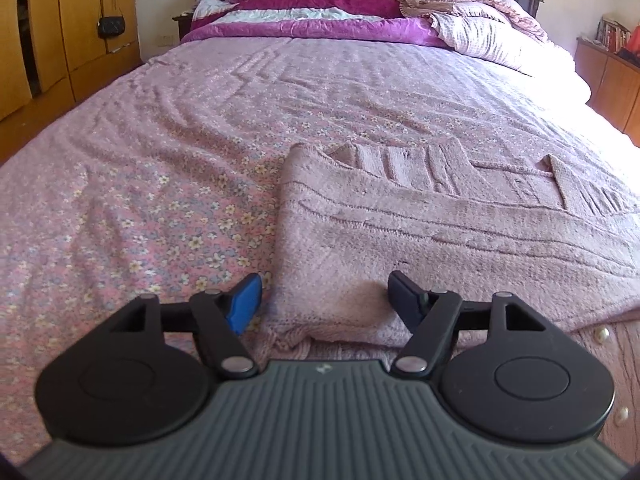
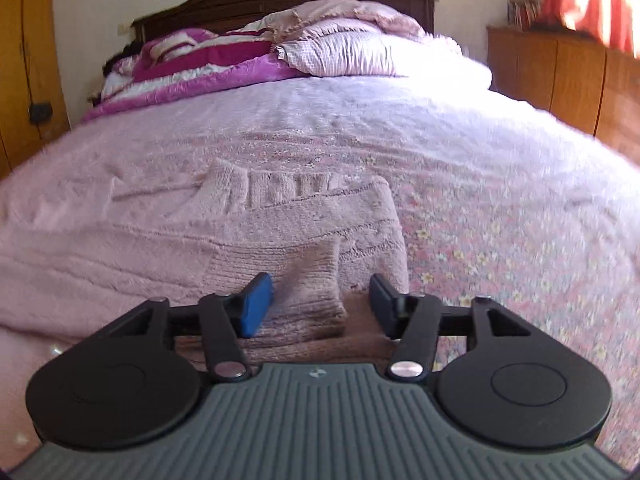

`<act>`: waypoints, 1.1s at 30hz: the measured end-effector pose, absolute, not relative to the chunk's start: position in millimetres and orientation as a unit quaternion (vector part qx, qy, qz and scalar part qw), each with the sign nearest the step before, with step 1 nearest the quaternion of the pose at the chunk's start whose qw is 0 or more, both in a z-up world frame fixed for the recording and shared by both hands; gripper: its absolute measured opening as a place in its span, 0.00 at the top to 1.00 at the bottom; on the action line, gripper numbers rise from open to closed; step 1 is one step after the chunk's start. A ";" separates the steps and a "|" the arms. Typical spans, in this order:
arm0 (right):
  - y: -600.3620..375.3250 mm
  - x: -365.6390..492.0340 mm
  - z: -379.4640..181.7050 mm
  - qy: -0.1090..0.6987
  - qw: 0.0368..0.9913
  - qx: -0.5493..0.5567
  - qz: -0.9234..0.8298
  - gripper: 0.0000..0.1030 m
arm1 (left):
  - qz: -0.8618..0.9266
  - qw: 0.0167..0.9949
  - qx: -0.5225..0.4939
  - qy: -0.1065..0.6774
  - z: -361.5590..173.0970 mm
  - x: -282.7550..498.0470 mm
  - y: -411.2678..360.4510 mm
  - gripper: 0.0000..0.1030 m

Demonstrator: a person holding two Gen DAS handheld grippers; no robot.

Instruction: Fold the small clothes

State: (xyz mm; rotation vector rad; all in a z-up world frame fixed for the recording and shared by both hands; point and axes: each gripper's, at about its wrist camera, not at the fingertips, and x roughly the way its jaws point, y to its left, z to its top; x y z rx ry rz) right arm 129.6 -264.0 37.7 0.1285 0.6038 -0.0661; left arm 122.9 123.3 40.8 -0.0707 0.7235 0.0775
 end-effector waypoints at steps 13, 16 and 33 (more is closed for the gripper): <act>-264.0 37.2 73.7 0.275 0.954 0.112 0.032 0.17 | 0.022 0.937 -0.024 0.347 71.7 55.8 116.0 0.32; -261.3 13.6 76.5 0.279 0.953 0.113 0.039 0.15 | 0.027 0.935 -0.021 0.353 71.8 37.6 113.8 0.32; -222.7 -86.4 80.3 0.291 0.948 0.010 0.127 0.08 | 0.014 0.921 -0.040 0.387 66.3 -54.2 116.2 0.31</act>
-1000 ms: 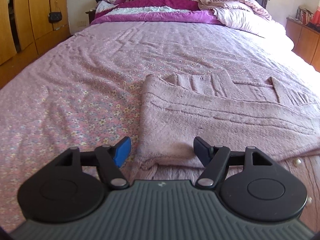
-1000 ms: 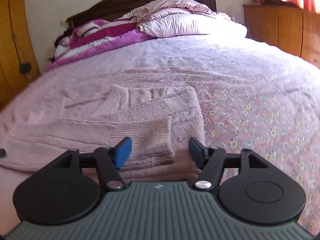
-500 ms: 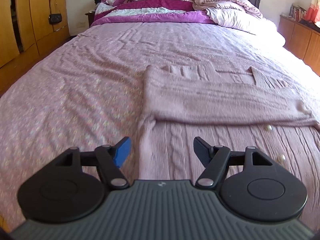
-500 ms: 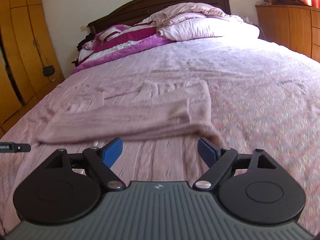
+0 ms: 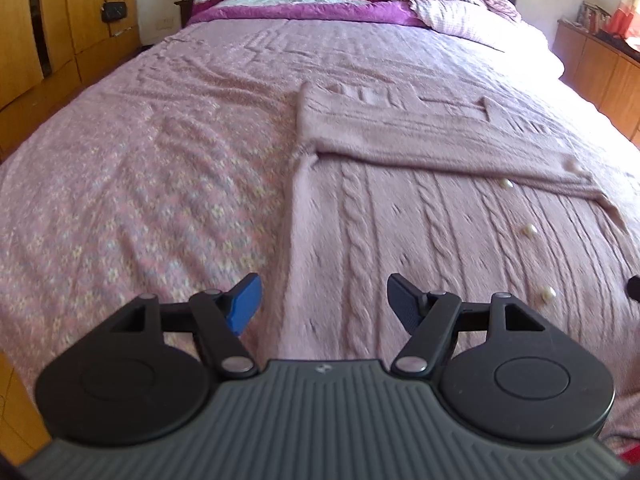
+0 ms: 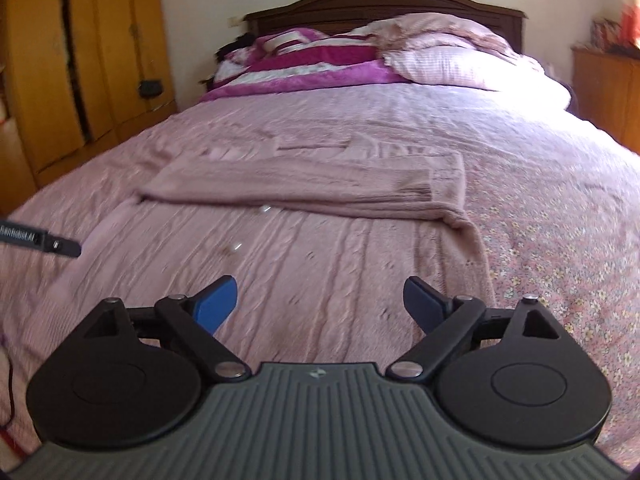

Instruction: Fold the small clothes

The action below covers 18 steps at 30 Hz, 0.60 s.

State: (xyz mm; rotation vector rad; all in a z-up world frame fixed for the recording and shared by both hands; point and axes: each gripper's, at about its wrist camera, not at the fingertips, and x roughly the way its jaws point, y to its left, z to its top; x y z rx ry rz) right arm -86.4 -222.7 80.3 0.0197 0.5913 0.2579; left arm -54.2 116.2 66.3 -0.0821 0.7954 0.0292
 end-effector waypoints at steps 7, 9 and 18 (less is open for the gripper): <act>-202.9 -118.2 71.9 0.305 0.937 -0.065 0.159 0.05 | -0.025 0.916 0.000 0.401 54.9 -72.6 95.8 0.21; -195.3 -125.0 64.7 0.303 0.934 -0.105 0.157 0.02 | -0.036 0.913 0.017 0.406 50.1 -76.6 87.7 0.21; -172.9 -134.7 36.9 0.330 0.891 -0.228 0.213 0.00 | -0.080 0.899 0.055 0.428 31.7 -87.5 60.9 0.21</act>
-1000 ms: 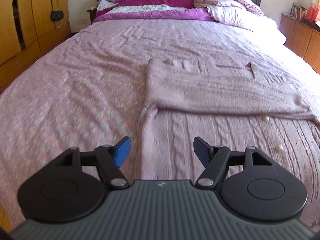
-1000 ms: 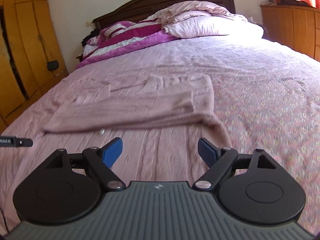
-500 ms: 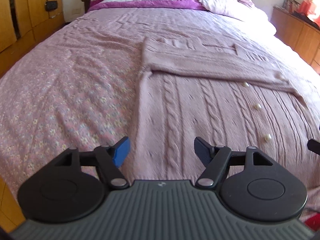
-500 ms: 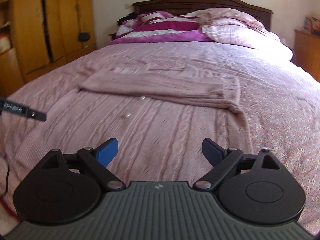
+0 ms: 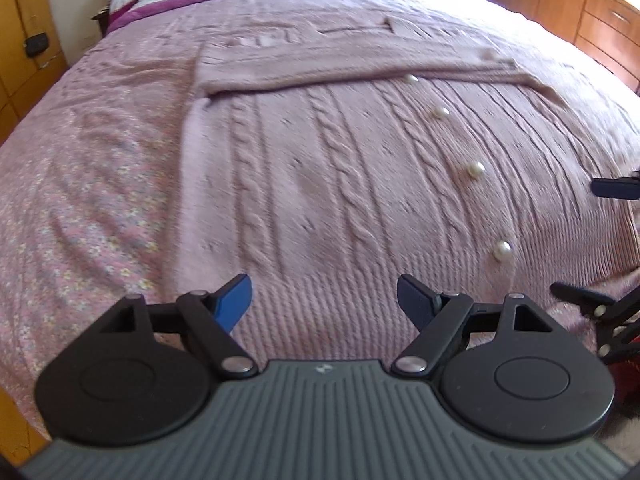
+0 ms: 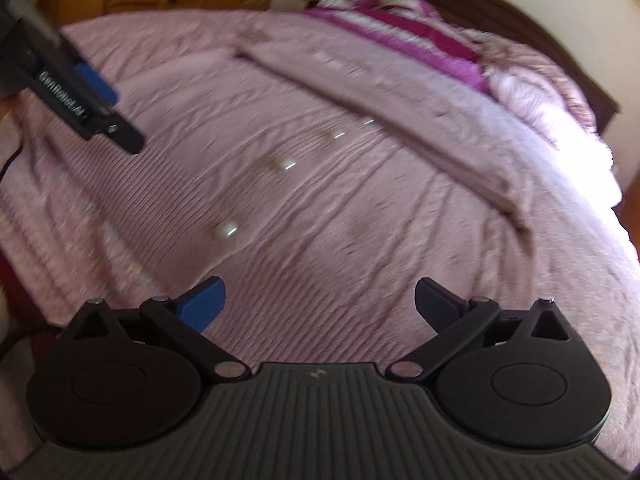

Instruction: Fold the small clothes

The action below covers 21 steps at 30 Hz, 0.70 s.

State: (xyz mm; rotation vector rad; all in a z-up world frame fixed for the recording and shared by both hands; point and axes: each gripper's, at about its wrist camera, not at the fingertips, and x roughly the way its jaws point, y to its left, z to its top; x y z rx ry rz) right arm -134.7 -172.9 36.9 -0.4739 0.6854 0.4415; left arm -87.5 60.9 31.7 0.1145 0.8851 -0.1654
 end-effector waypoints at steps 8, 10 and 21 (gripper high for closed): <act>-156.8 -122.6 14.0 0.374 0.855 -0.270 0.236 0.00 | -0.085 0.903 0.039 0.419 36.4 -88.5 57.8 0.21; -148.9 -124.3 8.5 0.369 0.845 -0.308 0.235 0.00 | -0.084 0.903 0.035 0.420 36.2 -87.5 58.6 0.21; -115.7 -136.5 -14.2 0.301 0.821 -0.431 0.224 0.06 | -0.087 0.901 0.036 0.423 33.9 -87.5 61.0 0.21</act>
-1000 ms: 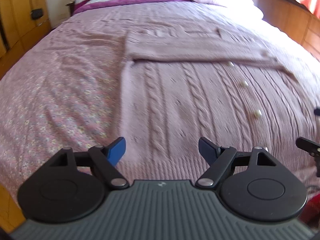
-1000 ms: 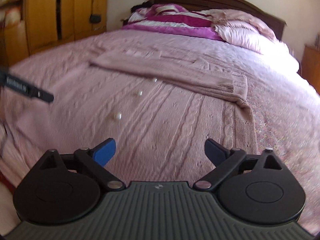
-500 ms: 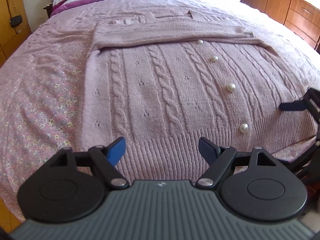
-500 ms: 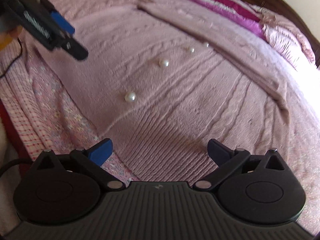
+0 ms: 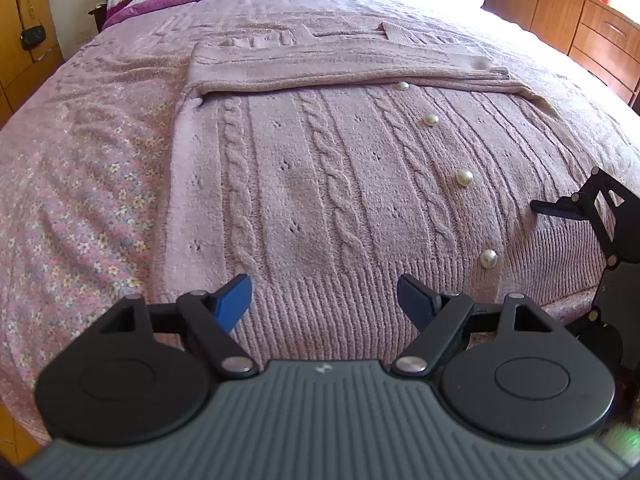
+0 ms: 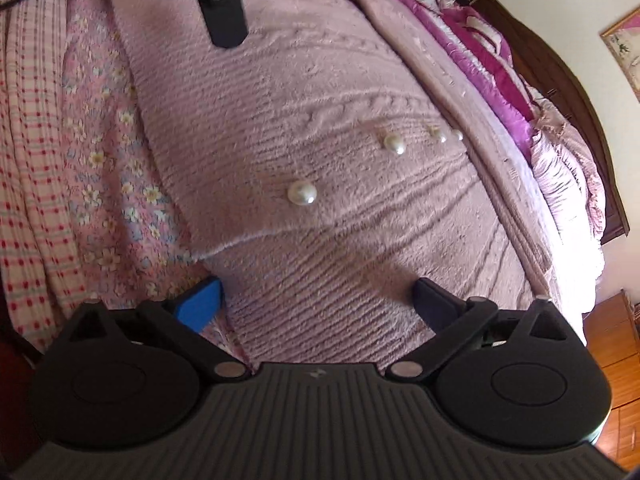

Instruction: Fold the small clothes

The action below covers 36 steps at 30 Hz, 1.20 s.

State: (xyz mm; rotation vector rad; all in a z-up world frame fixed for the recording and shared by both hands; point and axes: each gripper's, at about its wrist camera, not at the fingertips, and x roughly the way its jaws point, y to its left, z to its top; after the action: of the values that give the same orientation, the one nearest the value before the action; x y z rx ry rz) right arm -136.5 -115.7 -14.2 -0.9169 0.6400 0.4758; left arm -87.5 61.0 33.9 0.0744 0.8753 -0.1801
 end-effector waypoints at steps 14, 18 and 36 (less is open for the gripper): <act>-135.9 -126.4 22.2 0.217 0.900 -0.352 0.142 0.16 | -0.085 0.905 0.043 0.414 36.3 -90.5 65.1 0.21; -144.2 -113.0 38.6 0.216 0.917 -0.309 0.127 0.16 | -0.119 0.906 0.054 0.402 38.8 -94.1 54.7 0.21; -182.2 -65.7 48.5 0.317 0.941 -0.043 0.108 0.16 | -0.121 0.905 0.221 0.342 12.5 -87.4 -5.7 0.21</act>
State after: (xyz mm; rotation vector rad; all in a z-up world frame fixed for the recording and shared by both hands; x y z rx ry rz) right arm -65.7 -182.2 48.5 -0.0871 0.6459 0.2207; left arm -87.4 -5.7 12.5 0.4572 0.7071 -0.2502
